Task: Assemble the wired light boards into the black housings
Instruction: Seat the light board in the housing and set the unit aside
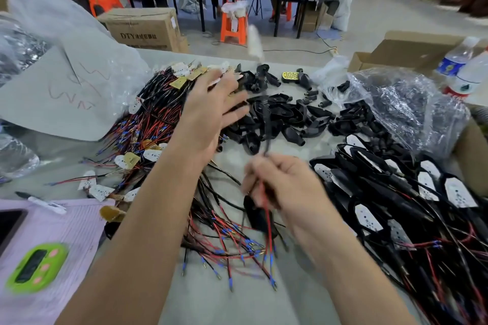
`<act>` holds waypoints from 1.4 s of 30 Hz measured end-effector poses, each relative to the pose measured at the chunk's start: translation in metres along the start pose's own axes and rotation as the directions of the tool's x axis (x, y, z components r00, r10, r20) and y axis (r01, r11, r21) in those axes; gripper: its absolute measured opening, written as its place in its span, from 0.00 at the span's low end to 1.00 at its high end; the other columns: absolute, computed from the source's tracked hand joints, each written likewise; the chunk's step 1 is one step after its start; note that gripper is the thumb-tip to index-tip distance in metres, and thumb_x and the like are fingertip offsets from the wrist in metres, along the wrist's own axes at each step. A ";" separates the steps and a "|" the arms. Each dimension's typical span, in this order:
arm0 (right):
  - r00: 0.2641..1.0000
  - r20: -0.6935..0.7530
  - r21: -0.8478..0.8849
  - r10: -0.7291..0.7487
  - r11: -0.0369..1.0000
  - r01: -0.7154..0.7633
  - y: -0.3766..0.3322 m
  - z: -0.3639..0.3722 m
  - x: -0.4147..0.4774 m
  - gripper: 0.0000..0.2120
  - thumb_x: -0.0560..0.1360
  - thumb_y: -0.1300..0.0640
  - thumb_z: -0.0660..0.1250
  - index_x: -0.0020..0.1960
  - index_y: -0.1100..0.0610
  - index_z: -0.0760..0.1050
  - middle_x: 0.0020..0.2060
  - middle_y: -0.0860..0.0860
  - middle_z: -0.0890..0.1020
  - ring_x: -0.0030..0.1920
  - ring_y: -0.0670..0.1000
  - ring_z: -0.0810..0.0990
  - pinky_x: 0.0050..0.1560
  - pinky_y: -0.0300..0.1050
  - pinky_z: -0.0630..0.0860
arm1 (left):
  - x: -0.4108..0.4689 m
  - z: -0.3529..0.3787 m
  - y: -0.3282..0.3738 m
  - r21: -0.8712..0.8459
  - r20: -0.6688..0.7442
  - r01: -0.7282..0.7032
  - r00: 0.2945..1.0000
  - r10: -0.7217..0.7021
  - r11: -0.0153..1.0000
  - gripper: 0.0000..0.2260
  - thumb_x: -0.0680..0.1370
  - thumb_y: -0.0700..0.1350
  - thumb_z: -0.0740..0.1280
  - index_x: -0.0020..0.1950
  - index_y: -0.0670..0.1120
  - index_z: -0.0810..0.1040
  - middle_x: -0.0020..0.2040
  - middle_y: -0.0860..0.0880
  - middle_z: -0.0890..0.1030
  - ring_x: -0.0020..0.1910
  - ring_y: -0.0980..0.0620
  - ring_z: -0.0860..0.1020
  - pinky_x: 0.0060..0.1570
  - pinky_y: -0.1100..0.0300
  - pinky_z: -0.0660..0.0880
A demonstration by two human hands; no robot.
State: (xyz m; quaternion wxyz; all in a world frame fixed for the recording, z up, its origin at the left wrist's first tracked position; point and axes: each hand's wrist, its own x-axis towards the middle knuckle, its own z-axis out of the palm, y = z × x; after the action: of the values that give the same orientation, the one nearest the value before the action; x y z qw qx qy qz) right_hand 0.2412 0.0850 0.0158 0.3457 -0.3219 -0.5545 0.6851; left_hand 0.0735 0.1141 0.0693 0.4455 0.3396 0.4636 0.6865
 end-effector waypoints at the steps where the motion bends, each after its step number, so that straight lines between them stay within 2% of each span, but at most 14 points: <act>1: 0.995 -0.100 0.019 -0.024 0.999 0.026 -0.005 -0.011 0.002 0.11 0.78 0.54 0.66 0.40 0.51 0.83 0.34 0.54 0.84 0.26 0.46 0.71 0.25 0.33 0.66 | -0.003 -0.004 -0.010 0.132 0.020 0.042 0.999 -0.045 0.990 0.21 0.84 0.47 0.64 0.77 0.47 0.66 0.61 0.48 0.82 0.56 0.53 0.84 0.53 0.56 0.82; 3: 0.969 -0.237 -0.005 -0.070 0.997 0.071 -0.011 -0.034 0.007 0.14 0.81 0.56 0.66 0.38 0.52 0.84 0.33 0.55 0.84 0.26 0.46 0.66 0.25 0.34 0.62 | -0.018 -0.011 -0.038 0.458 0.019 0.102 0.992 -0.124 0.883 0.23 0.81 0.47 0.69 0.76 0.50 0.70 0.55 0.53 0.85 0.51 0.54 0.85 0.50 0.60 0.81; 5: 0.960 -0.270 -0.051 -0.069 0.997 0.057 -0.013 -0.052 0.008 0.14 0.81 0.57 0.66 0.38 0.54 0.83 0.33 0.57 0.83 0.25 0.47 0.62 0.26 0.40 0.55 | -0.041 -0.017 -0.074 0.757 0.037 0.091 0.983 -0.181 0.648 0.20 0.79 0.46 0.71 0.71 0.49 0.75 0.51 0.57 0.83 0.49 0.51 0.84 0.47 0.63 0.78; 8: 0.969 -0.246 -0.118 -0.004 0.993 -0.026 -0.005 -0.066 0.005 0.10 0.80 0.60 0.68 0.40 0.58 0.81 0.34 0.60 0.81 0.23 0.47 0.68 0.25 0.39 0.58 | -0.071 -0.028 -0.116 0.871 0.017 0.065 0.987 -0.162 0.488 0.19 0.78 0.46 0.73 0.68 0.50 0.77 0.56 0.53 0.81 0.54 0.51 0.80 0.58 0.58 0.75; 12: 0.986 -0.159 -0.181 0.044 0.981 -0.073 0.008 -0.071 0.003 0.05 0.77 0.71 0.68 0.46 0.64 0.80 0.33 0.58 0.83 0.30 0.49 0.80 0.30 0.37 0.76 | -0.097 -0.027 -0.136 0.755 0.058 -0.078 0.997 0.053 0.651 0.18 0.75 0.32 0.69 0.59 0.51 0.83 0.49 0.55 0.84 0.44 0.57 0.81 0.50 0.60 0.80; 15: 0.981 -0.191 -0.236 0.037 0.968 -0.083 0.016 -0.073 0.005 0.06 0.76 0.72 0.67 0.46 0.64 0.80 0.32 0.57 0.84 0.31 0.51 0.80 0.33 0.39 0.78 | -0.108 -0.025 -0.135 0.445 -0.007 0.052 0.998 -0.055 0.894 0.26 0.73 0.21 0.62 0.53 0.48 0.86 0.47 0.48 0.87 0.45 0.52 0.84 0.47 0.58 0.82; 19: 0.984 -0.175 -0.326 0.023 0.942 -0.080 0.019 -0.073 0.005 0.07 0.76 0.70 0.68 0.45 0.61 0.81 0.34 0.56 0.86 0.31 0.49 0.81 0.33 0.38 0.78 | -0.113 -0.026 -0.124 -0.017 0.044 0.234 0.972 -0.233 0.972 0.13 0.75 0.36 0.65 0.52 0.44 0.88 0.53 0.41 0.87 0.55 0.45 0.85 0.53 0.55 0.83; 24: 0.983 -0.185 -0.198 0.023 0.978 -0.060 0.017 -0.065 0.005 0.06 0.78 0.70 0.66 0.47 0.63 0.80 0.35 0.56 0.85 0.32 0.49 0.82 0.35 0.38 0.79 | -0.112 -0.008 -0.126 0.303 0.076 0.221 0.964 -0.255 0.927 0.07 0.81 0.42 0.71 0.56 0.46 0.87 0.48 0.47 0.88 0.54 0.49 0.86 0.56 0.52 0.83; 29: 0.977 -0.214 -0.053 0.022 0.998 -0.034 0.015 -0.059 0.003 0.05 0.78 0.71 0.67 0.47 0.63 0.80 0.37 0.61 0.83 0.33 0.49 0.82 0.36 0.38 0.80 | -0.112 -0.001 -0.132 0.380 0.086 0.171 0.972 -0.218 0.909 0.11 0.80 0.50 0.65 0.46 0.48 0.86 0.24 0.46 0.74 0.31 0.41 0.76 0.34 0.48 0.73; 32: 0.985 -0.167 -0.157 0.034 0.986 -0.060 0.016 -0.058 0.004 0.06 0.78 0.71 0.67 0.45 0.63 0.78 0.36 0.61 0.83 0.32 0.50 0.82 0.34 0.39 0.80 | -0.113 -0.008 -0.137 0.596 0.124 0.125 0.962 -0.245 0.793 0.09 0.76 0.52 0.66 0.45 0.53 0.86 0.32 0.47 0.83 0.32 0.47 0.79 0.43 0.50 0.79; 34: 0.982 -0.189 -0.197 0.029 0.978 -0.067 0.014 -0.061 0.007 0.07 0.79 0.71 0.65 0.45 0.61 0.77 0.35 0.59 0.85 0.32 0.51 0.82 0.34 0.39 0.80 | -0.115 -0.022 -0.141 0.655 0.008 0.121 0.986 -0.167 0.746 0.06 0.73 0.48 0.71 0.46 0.57 0.86 0.37 0.53 0.85 0.37 0.51 0.82 0.49 0.58 0.80; 37: 0.980 -0.197 -0.259 0.041 0.962 -0.092 0.013 -0.068 0.012 0.07 0.80 0.69 0.63 0.46 0.61 0.76 0.34 0.58 0.85 0.33 0.53 0.84 0.36 0.43 0.82 | -0.117 -0.036 -0.141 0.852 -0.097 0.058 0.994 0.048 0.521 0.20 0.73 0.40 0.72 0.56 0.64 0.83 0.47 0.65 0.81 0.49 0.61 0.76 0.54 0.67 0.71; 39: 0.983 -0.174 -0.332 0.065 0.935 -0.121 0.014 -0.068 0.016 0.07 0.80 0.69 0.62 0.46 0.61 0.75 0.34 0.58 0.85 0.35 0.55 0.85 0.38 0.46 0.83 | -0.114 -0.041 -0.142 0.916 0.002 -0.003 1.000 0.003 0.401 0.28 0.73 0.36 0.69 0.70 0.59 0.77 0.62 0.64 0.76 0.61 0.54 0.74 0.62 0.62 0.68; 42: 0.982 -0.165 -0.430 0.094 0.889 -0.157 0.016 -0.064 0.022 0.07 0.79 0.69 0.62 0.45 0.61 0.75 0.36 0.59 0.86 0.35 0.56 0.86 0.38 0.46 0.84 | -0.103 -0.038 -0.138 0.929 0.142 -0.074 0.976 -0.164 0.362 0.38 0.71 0.34 0.69 0.79 0.57 0.67 0.78 0.57 0.67 0.74 0.49 0.69 0.73 0.56 0.65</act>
State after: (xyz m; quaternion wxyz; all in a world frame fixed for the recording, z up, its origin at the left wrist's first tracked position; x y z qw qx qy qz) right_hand 0.2798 0.1347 -0.0129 0.2565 -0.4741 -0.6475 0.5387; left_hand 0.1196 0.0296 -0.0788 0.2410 0.5889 0.7290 0.2522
